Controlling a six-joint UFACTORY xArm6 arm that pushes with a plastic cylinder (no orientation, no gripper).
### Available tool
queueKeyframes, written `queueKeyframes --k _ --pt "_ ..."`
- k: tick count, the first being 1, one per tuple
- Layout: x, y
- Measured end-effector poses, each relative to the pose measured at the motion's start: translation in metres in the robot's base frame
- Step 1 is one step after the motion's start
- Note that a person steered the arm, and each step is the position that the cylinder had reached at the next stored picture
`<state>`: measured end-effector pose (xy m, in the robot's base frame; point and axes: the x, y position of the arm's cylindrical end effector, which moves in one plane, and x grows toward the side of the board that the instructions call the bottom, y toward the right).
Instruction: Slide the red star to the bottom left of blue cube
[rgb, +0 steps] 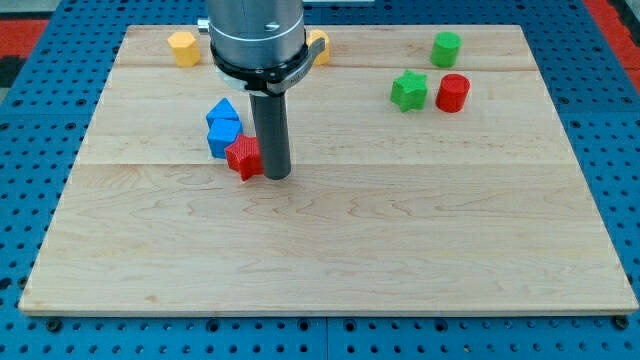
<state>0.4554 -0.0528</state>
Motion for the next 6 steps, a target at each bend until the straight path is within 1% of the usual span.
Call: queueKeyframes --k 1,2,3,4,5,6 --pt "-0.007 0.008" --pt "-0.030 0.021" --pt "-0.020 -0.066" --pt "0.016 -0.078" --pt "0.042 -0.080" --pt "0.006 -0.141"
